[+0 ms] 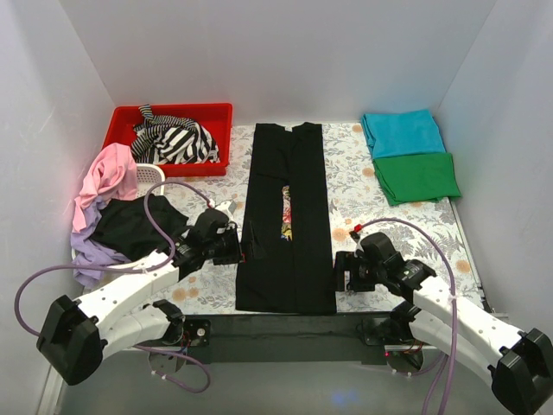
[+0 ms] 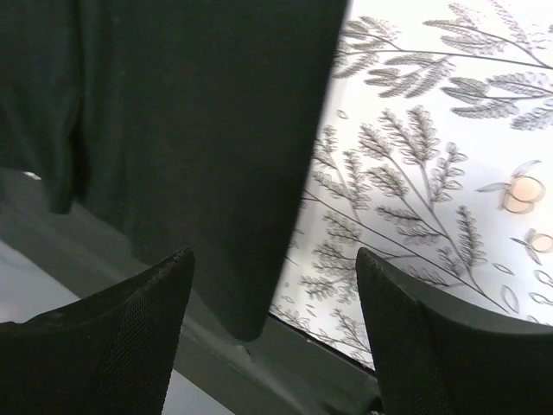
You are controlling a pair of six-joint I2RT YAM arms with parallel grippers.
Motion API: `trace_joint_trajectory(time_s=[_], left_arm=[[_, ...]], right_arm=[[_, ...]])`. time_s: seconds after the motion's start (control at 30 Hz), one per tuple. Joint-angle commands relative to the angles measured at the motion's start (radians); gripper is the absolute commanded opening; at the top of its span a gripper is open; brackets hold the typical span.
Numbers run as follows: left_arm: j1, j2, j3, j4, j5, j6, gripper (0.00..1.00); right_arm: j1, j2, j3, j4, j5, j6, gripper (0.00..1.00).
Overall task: Fold and stack the t-shirts
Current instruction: Fold the tshirt
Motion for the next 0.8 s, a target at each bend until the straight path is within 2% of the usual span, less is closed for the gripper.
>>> trace_joint_trajectory(time_s=[0.0,0.23,0.43,0.77], left_arm=[[-0.040,-0.051,-0.016,-0.051,-0.088,-0.094,0.98],[-0.150,-0.077,-0.067,-0.111,-0.159,-0.203,0.98],[-0.209,-0.062,-0.067,-0.151,-0.217,-0.226,0.98],[-0.220,-0.192,-0.099,-0.183,-0.277,-0.271,0.98]], right_arm=[[0.012,-0.050,-0.027,0.058,-0.061,0.050,0.80],[0.013,-0.004,-0.046,0.066,-0.056,0.017,0.81],[0.016,0.016,-0.035,0.064,-0.037,-0.022,0.82],[0.015,-0.004,-0.060,0.086,-0.021,-0.016,0.84]])
